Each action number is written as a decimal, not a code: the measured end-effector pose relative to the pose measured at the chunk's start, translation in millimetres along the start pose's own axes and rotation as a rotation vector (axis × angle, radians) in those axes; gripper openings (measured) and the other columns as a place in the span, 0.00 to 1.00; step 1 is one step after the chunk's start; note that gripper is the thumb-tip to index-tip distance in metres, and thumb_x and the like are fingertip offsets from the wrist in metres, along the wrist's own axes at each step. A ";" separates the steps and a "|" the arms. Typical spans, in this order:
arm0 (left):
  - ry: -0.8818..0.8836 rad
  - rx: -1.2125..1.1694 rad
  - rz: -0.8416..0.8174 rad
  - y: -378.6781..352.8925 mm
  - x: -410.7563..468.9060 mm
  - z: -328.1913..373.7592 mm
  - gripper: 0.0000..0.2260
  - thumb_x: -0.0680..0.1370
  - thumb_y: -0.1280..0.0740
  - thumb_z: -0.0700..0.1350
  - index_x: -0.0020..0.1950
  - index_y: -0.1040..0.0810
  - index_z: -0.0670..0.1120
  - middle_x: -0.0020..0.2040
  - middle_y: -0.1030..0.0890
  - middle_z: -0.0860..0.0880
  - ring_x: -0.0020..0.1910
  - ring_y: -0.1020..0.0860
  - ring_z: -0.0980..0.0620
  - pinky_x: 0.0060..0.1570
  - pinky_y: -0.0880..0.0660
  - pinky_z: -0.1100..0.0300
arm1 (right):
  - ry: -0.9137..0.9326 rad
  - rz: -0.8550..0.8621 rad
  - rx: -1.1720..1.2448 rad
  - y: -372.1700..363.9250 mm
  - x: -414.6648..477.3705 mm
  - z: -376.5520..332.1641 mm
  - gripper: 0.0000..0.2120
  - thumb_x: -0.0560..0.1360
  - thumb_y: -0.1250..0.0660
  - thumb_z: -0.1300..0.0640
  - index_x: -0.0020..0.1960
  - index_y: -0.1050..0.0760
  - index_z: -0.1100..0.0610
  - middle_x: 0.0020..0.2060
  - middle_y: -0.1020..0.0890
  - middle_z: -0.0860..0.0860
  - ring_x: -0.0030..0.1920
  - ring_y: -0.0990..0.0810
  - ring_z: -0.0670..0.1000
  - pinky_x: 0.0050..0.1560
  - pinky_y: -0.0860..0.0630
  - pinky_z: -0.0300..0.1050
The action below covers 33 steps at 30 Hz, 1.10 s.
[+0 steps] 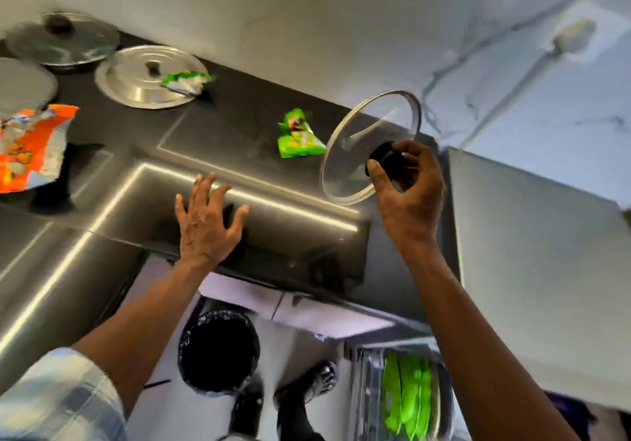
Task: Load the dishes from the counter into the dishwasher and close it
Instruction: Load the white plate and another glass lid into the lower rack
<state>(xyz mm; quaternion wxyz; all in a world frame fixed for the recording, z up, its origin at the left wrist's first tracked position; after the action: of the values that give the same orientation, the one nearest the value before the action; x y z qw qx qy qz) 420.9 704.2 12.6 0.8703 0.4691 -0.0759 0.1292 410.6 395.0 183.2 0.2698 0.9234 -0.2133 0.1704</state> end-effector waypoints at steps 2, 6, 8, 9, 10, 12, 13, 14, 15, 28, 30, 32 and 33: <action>-0.133 -0.033 -0.038 -11.9 -38.0 37.7 0.23 0.80 0.38 0.59 0.71 0.26 0.49 0.80 0.34 0.46 0.83 0.40 0.45 0.78 0.47 0.31 | -0.051 0.061 -0.007 47.2 -37.3 11.0 0.20 0.71 0.22 0.47 0.59 0.23 0.50 0.54 0.18 0.49 0.52 0.17 0.46 0.50 0.19 0.37; -0.409 -0.099 -0.149 -32.2 -117.6 117.3 0.22 0.81 0.38 0.57 0.72 0.26 0.48 0.81 0.34 0.46 0.83 0.41 0.46 0.79 0.49 0.34 | -0.223 0.151 0.030 145.7 -127.8 39.4 0.17 0.72 0.22 0.54 0.58 0.22 0.51 0.52 0.16 0.51 0.49 0.15 0.52 0.52 0.17 0.47; -0.512 -0.141 -0.204 -43.8 -163.7 156.0 0.22 0.81 0.37 0.56 0.73 0.24 0.48 0.81 0.34 0.45 0.83 0.41 0.45 0.79 0.47 0.35 | -0.325 0.244 0.057 198.2 -180.5 53.8 0.16 0.72 0.22 0.58 0.58 0.21 0.52 0.51 0.16 0.53 0.47 0.15 0.52 0.48 0.17 0.45; -0.553 -0.144 -0.231 -48.3 -184.0 170.7 0.22 0.81 0.37 0.55 0.73 0.24 0.48 0.81 0.33 0.45 0.84 0.41 0.45 0.79 0.46 0.35 | -0.358 0.284 0.064 220.0 -204.6 60.1 0.16 0.72 0.23 0.60 0.58 0.20 0.53 0.50 0.16 0.53 0.46 0.15 0.52 0.47 0.18 0.42; -0.595 -0.145 -0.271 -55.0 -208.9 187.0 0.22 0.81 0.36 0.55 0.73 0.24 0.48 0.81 0.33 0.45 0.84 0.41 0.45 0.78 0.45 0.35 | -0.394 0.325 0.056 246.2 -233.0 67.6 0.15 0.72 0.23 0.61 0.58 0.20 0.54 0.49 0.15 0.53 0.46 0.15 0.50 0.46 0.19 0.38; -0.646 -0.145 -0.365 -71.4 -257.3 212.0 0.21 0.81 0.37 0.55 0.72 0.24 0.48 0.81 0.34 0.45 0.83 0.41 0.45 0.78 0.43 0.36 | -0.477 0.368 0.036 293.8 -288.8 84.9 0.15 0.73 0.24 0.64 0.58 0.19 0.55 0.48 0.14 0.52 0.46 0.15 0.49 0.47 0.20 0.36; -0.648 -0.149 -0.418 -80.0 -282.0 222.1 0.22 0.81 0.37 0.55 0.72 0.24 0.48 0.81 0.34 0.45 0.83 0.40 0.44 0.77 0.41 0.37 | -0.513 0.379 0.025 316.1 -316.8 94.9 0.15 0.73 0.24 0.65 0.58 0.19 0.55 0.48 0.14 0.52 0.47 0.15 0.50 0.48 0.20 0.37; -0.640 -0.151 -0.469 -87.1 -303.3 229.5 0.22 0.81 0.38 0.56 0.73 0.24 0.47 0.81 0.33 0.45 0.82 0.39 0.43 0.76 0.39 0.39 | -0.547 0.389 0.013 334.2 -341.9 105.7 0.15 0.73 0.25 0.65 0.58 0.19 0.55 0.48 0.15 0.53 0.47 0.15 0.50 0.49 0.19 0.38; -0.624 -0.151 -0.524 -97.2 -329.7 238.3 0.24 0.81 0.39 0.57 0.73 0.25 0.46 0.80 0.32 0.44 0.82 0.37 0.42 0.75 0.37 0.41 | -0.586 0.397 -0.007 354.7 -369.0 118.9 0.15 0.73 0.25 0.66 0.58 0.19 0.54 0.48 0.15 0.54 0.47 0.15 0.51 0.49 0.19 0.38; 0.432 -0.014 -1.215 -265.9 -594.1 193.5 0.22 0.83 0.32 0.54 0.74 0.28 0.46 0.72 0.22 0.44 0.70 0.24 0.44 0.69 0.28 0.52 | -1.087 0.050 0.180 411.5 -602.8 341.3 0.20 0.77 0.33 0.68 0.58 0.17 0.46 0.48 0.14 0.49 0.49 0.16 0.58 0.56 0.18 0.57; 0.489 -0.023 -1.212 -298.5 -611.7 177.7 0.22 0.83 0.32 0.55 0.73 0.27 0.47 0.70 0.21 0.45 0.68 0.22 0.45 0.67 0.27 0.54 | -1.097 -0.010 0.215 390.0 -614.1 382.5 0.20 0.77 0.35 0.70 0.58 0.17 0.48 0.46 0.14 0.46 0.45 0.17 0.51 0.52 0.20 0.51; 0.523 -0.023 -1.214 -338.7 -627.0 161.3 0.22 0.83 0.32 0.55 0.74 0.27 0.46 0.69 0.20 0.45 0.67 0.22 0.46 0.65 0.26 0.55 | -1.120 -0.037 0.257 366.4 -626.0 426.6 0.18 0.78 0.37 0.71 0.59 0.17 0.53 0.43 0.16 0.48 0.42 0.21 0.48 0.47 0.24 0.46; 0.522 -0.020 -1.216 -358.5 -633.0 155.0 0.23 0.83 0.33 0.55 0.74 0.28 0.46 0.69 0.21 0.45 0.67 0.22 0.45 0.65 0.26 0.54 | -1.141 -0.039 0.265 355.4 -632.4 448.8 0.17 0.79 0.37 0.71 0.59 0.17 0.56 0.42 0.17 0.49 0.40 0.23 0.48 0.45 0.26 0.46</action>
<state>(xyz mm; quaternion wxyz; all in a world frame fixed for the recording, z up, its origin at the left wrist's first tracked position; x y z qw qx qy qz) -79.1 288.5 -348.4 0.7824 0.3735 0.4148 -0.2764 -210.6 58.4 -294.7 -0.0026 0.8987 -0.2845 -0.3337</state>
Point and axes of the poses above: each hand's wrist, its own x-axis towards the middle knuckle, its own y-axis out of the back of the hand, z = x × y, the point moved 3 cm from there along x, towards the middle knuckle
